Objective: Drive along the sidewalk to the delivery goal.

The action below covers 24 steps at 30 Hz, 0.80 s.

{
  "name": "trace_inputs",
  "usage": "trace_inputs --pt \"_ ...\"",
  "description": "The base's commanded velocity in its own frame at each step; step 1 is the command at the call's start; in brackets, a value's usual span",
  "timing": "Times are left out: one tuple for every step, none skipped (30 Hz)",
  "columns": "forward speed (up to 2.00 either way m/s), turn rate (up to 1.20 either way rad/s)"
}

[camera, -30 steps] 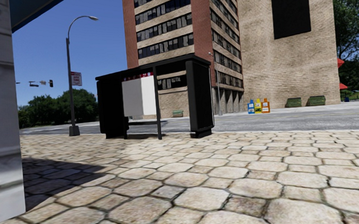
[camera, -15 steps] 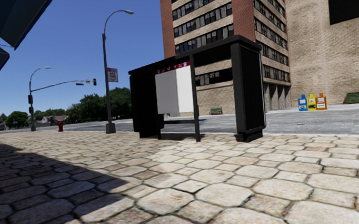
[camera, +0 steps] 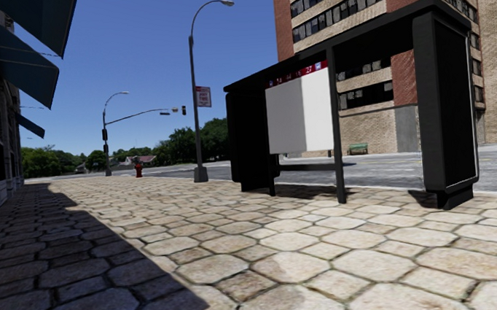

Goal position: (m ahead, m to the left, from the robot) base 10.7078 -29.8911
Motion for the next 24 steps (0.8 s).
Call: trace_inputs --pt "2.00 0.47" --pt "2.00 0.47" --pt "2.00 0.47" --pt "2.00 0.47" --pt "2.00 0.47" --pt "2.00 0.47" --pt "2.00 0.47" --pt "2.00 0.47" --pt "2.00 0.47" --pt "2.00 0.47" --pt "2.00 0.47" --pt "2.00 0.46" --pt "2.00 0.46" --pt "2.00 0.46" --pt "2.00 0.46" --pt "2.00 0.46" --pt "2.00 0.45" --pt "2.00 0.45" --pt "2.00 0.45" --pt "2.00 0.45" --pt "2.00 0.45" --pt "2.00 0.45" --pt "2.00 0.44" --pt "2.00 0.44"
